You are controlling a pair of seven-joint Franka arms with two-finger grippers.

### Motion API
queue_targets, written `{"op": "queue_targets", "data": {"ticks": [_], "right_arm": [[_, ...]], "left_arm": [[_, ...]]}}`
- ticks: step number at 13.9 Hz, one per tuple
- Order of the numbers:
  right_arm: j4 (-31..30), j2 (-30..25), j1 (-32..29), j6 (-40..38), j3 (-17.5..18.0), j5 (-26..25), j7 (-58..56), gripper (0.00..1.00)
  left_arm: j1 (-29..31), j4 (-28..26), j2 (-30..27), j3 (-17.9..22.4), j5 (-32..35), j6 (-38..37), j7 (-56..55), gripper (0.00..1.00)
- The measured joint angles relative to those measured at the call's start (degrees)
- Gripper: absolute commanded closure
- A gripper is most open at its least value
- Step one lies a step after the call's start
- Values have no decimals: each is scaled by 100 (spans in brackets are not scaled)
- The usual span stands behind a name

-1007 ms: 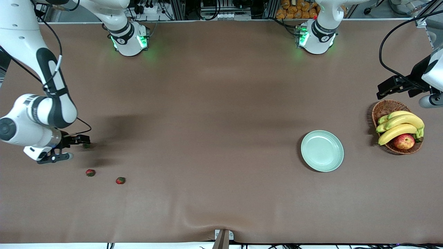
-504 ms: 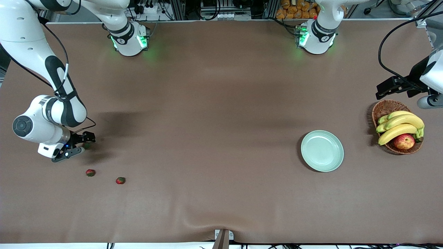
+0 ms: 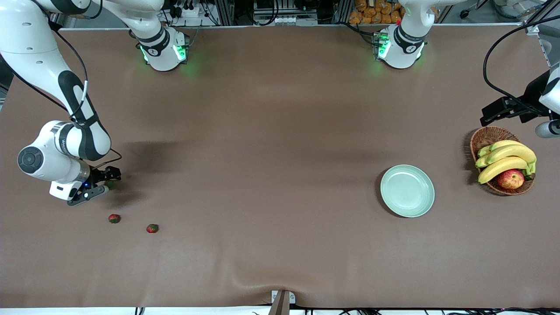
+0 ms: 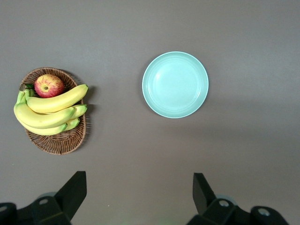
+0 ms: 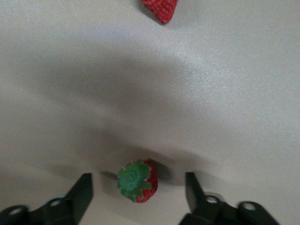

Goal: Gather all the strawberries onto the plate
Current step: 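Grasp a red strawberry with the right gripper and lift it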

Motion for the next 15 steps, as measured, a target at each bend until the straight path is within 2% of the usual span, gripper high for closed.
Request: {"op": "queue_targets", "data": {"ticks": [1,10,13,15], "right_arm": [[0,11,0,0,0,-1,0,100],[130,-92,14,16,35,-26,-105,100],[399,-654,209,-716,109,-26,-315,100],[662,-1048,632,-1441,141,-16,-315,100]], "left_arm": [[0,0,0,-2,0,0,0,0],[-11,-30,29,-33,0,-10,0,0],[-9,-42,32,-37,0,-12,0,0],[-9,-51,37,-39,0,-12,0,0]]}}
